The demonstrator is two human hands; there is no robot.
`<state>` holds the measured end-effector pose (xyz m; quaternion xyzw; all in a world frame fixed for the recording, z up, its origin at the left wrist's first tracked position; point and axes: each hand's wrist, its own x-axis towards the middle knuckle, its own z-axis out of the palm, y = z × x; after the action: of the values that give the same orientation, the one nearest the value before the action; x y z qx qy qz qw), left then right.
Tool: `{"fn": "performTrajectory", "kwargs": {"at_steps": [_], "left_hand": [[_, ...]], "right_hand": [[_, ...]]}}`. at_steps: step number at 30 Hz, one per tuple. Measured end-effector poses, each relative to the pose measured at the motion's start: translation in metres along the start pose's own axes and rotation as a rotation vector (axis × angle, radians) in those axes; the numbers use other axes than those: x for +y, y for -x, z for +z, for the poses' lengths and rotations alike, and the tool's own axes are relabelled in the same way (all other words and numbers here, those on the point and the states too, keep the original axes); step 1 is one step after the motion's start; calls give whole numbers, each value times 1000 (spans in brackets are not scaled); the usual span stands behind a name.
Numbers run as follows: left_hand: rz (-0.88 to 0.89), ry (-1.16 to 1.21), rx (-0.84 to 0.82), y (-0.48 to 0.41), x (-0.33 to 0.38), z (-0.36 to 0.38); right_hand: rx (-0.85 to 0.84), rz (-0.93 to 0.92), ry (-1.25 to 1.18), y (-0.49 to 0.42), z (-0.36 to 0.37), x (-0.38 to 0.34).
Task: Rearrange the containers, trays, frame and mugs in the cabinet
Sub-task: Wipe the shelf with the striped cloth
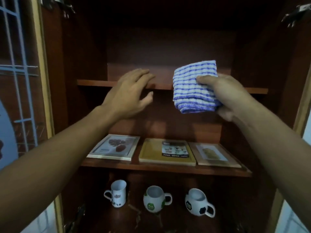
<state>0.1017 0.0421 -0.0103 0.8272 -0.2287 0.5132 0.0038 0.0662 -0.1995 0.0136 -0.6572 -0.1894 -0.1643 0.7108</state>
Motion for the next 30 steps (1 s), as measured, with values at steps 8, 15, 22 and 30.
{"fn": "performTrajectory", "kwargs": {"at_steps": [8, 15, 22, 30], "left_hand": [[51, 17, 5, -36, -13, 14], [34, -19, 24, -46, -19, 29], [19, -41, 34, -48, -22, 42], [45, -81, 83, -49, -19, 45]], "right_hand": [[31, 37, 69, -58, -4, -25], [86, 69, 220, -108, -22, -43], [95, 225, 496, -146, -51, -57], [169, 160, 1539, -167, -81, -79]]}}
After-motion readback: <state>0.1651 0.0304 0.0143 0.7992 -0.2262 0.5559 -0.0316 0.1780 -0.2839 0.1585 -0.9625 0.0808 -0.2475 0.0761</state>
